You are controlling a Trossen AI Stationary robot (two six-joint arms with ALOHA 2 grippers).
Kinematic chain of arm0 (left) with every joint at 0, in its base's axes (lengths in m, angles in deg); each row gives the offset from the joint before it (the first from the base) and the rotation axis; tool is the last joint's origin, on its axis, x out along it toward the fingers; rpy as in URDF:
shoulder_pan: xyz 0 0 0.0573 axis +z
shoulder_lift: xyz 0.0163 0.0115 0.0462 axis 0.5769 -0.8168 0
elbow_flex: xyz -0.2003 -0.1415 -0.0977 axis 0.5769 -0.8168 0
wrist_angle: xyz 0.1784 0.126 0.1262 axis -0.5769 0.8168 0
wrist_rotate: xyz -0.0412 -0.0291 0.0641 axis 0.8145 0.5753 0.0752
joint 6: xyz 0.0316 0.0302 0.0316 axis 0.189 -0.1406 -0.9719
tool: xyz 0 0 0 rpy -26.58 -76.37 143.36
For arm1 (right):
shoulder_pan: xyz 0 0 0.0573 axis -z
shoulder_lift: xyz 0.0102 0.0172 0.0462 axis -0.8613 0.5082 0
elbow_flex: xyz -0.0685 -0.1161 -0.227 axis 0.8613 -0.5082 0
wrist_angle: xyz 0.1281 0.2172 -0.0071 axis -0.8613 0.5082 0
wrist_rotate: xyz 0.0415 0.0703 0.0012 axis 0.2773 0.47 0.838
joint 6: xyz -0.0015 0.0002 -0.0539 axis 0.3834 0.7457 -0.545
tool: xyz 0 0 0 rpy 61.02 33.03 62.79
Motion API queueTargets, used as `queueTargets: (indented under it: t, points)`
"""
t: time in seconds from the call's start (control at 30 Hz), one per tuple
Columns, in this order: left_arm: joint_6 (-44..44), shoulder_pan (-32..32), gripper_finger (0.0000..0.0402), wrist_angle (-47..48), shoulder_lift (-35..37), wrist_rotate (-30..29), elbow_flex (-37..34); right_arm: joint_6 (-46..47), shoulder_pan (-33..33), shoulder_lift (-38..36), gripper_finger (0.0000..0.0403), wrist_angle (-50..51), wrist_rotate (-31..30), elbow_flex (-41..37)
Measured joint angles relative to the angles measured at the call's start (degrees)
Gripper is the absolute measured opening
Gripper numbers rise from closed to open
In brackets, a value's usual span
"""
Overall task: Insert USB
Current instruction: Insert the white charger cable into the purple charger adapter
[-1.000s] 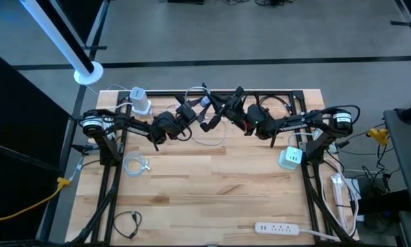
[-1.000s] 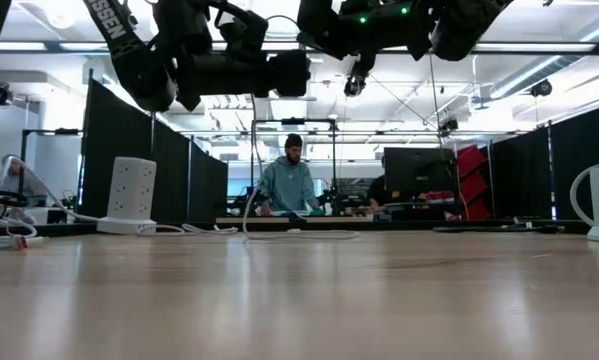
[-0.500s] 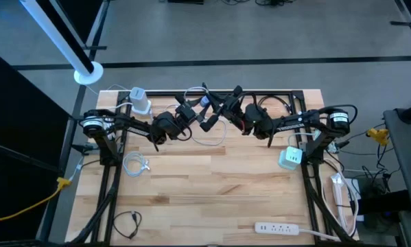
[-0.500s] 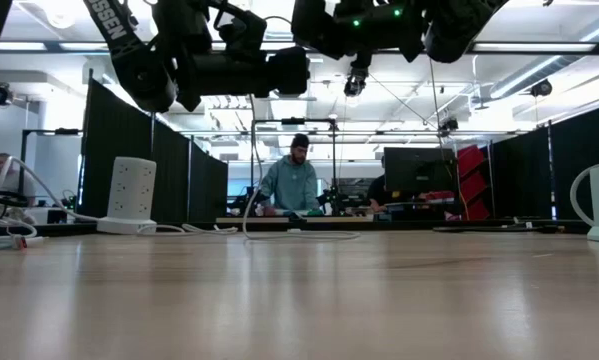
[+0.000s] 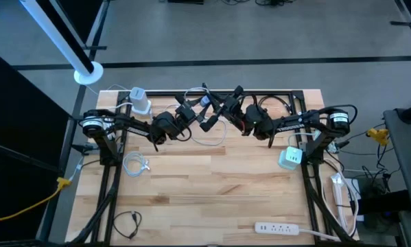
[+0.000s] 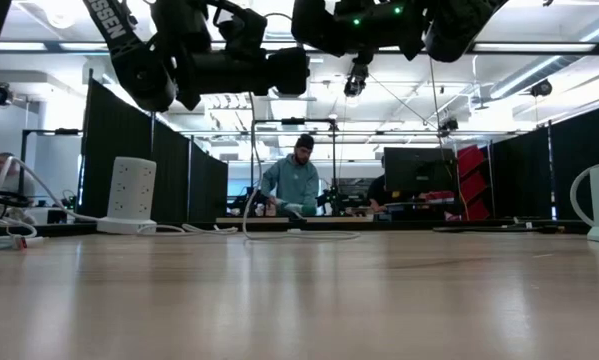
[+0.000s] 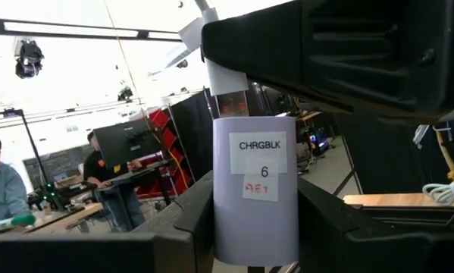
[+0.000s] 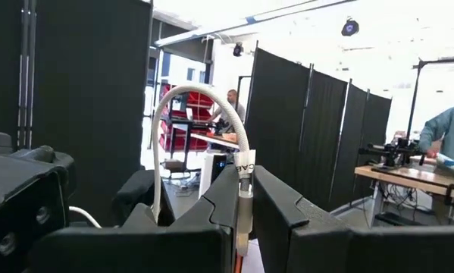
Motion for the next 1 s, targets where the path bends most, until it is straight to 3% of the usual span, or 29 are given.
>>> queueTargets:
  t: [0.33, 0.5, 1.0]
  points:
    - [-0.77, 0.00, 0.0120, -8.90, 0.45, 6.18, -3.49, -8.88, -3.90, -1.54, 0.0014, -7.34, -0.64, -0.18]
    - [-1.05, 0.15, 0.0120, -8.92, 1.70, 9.31, -4.36, -9.60, -5.51, -2.93, 0.0014, -7.08, 2.49, -0.07]
    - [-4.21, -0.57, 0.0120, -7.78, 1.66, 8.60, -2.07, -11.28, -5.46, 1.73, 0.0014, -6.84, 1.36, 2.33]
